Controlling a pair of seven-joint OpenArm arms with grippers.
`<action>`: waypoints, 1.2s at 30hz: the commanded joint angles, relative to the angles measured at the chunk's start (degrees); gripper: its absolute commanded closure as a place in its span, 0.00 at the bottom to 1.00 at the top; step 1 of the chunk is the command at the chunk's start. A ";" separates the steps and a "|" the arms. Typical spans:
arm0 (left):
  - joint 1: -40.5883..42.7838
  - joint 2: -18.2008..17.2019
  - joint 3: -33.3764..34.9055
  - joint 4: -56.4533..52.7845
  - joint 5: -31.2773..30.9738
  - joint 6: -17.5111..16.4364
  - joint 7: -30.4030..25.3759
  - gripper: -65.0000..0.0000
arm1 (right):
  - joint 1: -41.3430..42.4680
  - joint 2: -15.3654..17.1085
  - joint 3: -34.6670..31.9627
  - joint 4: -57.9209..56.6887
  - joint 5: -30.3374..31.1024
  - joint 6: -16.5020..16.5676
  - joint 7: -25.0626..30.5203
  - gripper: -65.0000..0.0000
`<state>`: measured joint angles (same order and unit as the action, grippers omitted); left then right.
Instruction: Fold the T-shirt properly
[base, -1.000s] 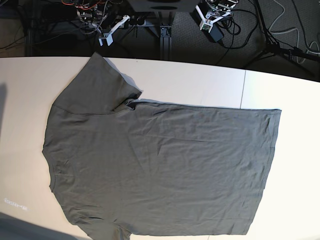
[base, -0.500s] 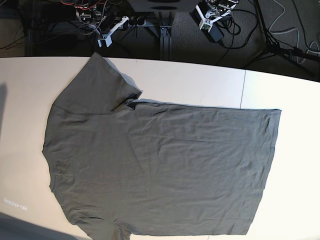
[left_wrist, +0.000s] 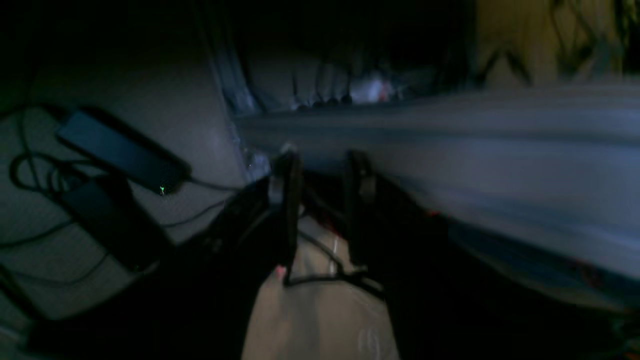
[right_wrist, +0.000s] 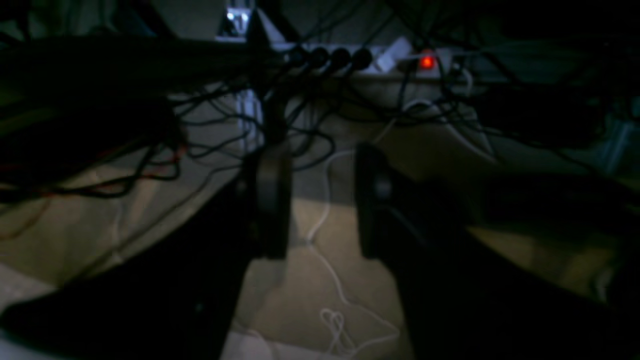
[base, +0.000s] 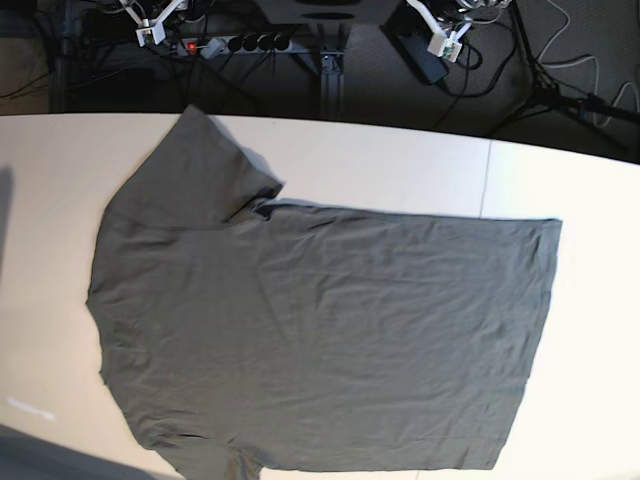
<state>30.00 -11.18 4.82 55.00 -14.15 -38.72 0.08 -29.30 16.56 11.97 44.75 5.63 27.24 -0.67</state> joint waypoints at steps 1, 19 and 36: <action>2.38 -0.57 -1.46 3.93 -0.57 -1.28 -1.09 0.72 | -2.45 1.81 0.17 3.41 2.34 4.33 -0.09 0.66; 22.99 -8.22 -12.83 51.67 -11.78 -1.28 3.52 0.55 | -21.42 9.99 15.72 58.12 40.98 4.28 -21.90 0.47; 23.52 -9.01 -12.83 53.48 -13.92 -1.28 7.52 0.55 | -1.92 9.90 10.49 44.92 45.18 4.37 -24.04 0.46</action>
<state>52.84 -19.68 -7.79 107.63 -27.27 -39.11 8.62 -31.07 25.67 22.06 88.79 50.11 27.79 -25.41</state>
